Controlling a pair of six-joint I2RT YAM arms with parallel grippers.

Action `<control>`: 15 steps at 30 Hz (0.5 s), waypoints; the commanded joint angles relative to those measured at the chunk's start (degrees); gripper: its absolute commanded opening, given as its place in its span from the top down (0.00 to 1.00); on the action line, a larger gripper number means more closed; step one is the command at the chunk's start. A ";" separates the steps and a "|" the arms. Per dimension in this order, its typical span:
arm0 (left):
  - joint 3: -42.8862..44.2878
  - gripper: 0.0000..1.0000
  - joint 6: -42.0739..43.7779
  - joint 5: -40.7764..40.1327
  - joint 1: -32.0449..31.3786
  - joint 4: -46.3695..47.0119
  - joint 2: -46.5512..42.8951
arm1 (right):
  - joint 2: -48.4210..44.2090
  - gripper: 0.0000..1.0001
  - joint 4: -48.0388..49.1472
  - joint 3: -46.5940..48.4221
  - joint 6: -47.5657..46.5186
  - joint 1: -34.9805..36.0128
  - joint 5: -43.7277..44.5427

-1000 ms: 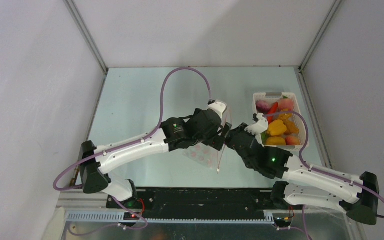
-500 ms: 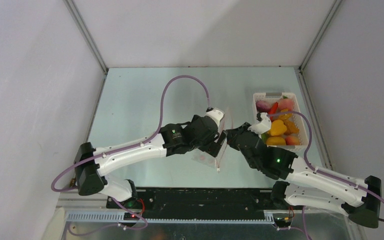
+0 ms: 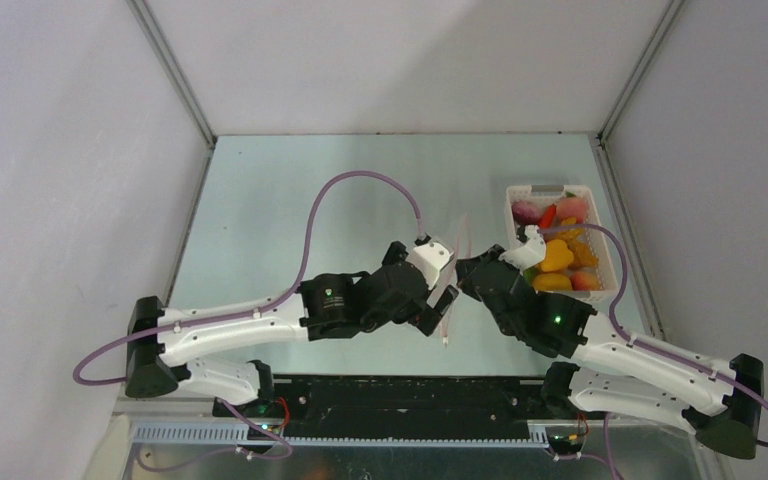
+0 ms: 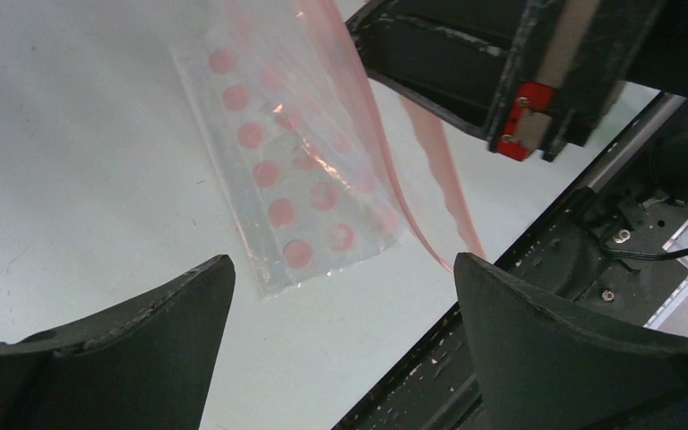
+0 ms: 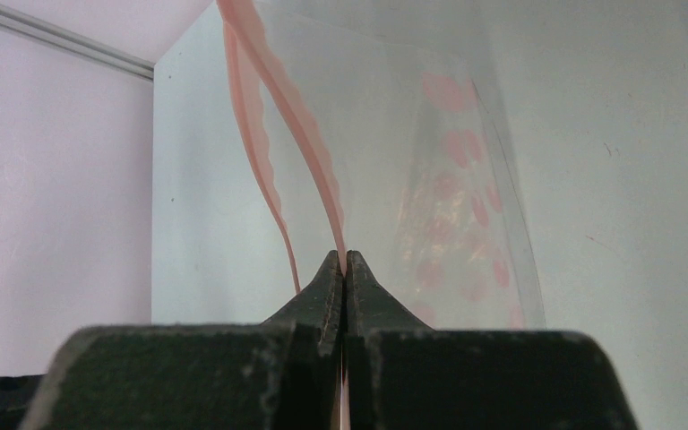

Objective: Place the food in the zip-top bag and seal the zipper
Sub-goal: Open the zipper of the food storage bag at the center of the board.

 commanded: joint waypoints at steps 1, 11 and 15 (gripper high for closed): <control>-2.02 0.00 2.91 -1.94 -0.41 5.29 -1.76 | -1.46 1.00 0.10 2.24 -0.30 -0.11 1.76; 0.05 0.00 0.85 -7.54 -0.33 9.07 1.20 | -2.94 1.00 2.67 2.13 -3.93 0.41 -1.62; 1.81 0.00 0.68 -8.96 -0.35 7.77 4.38 | -2.78 1.00 2.80 2.06 -3.47 0.75 -1.92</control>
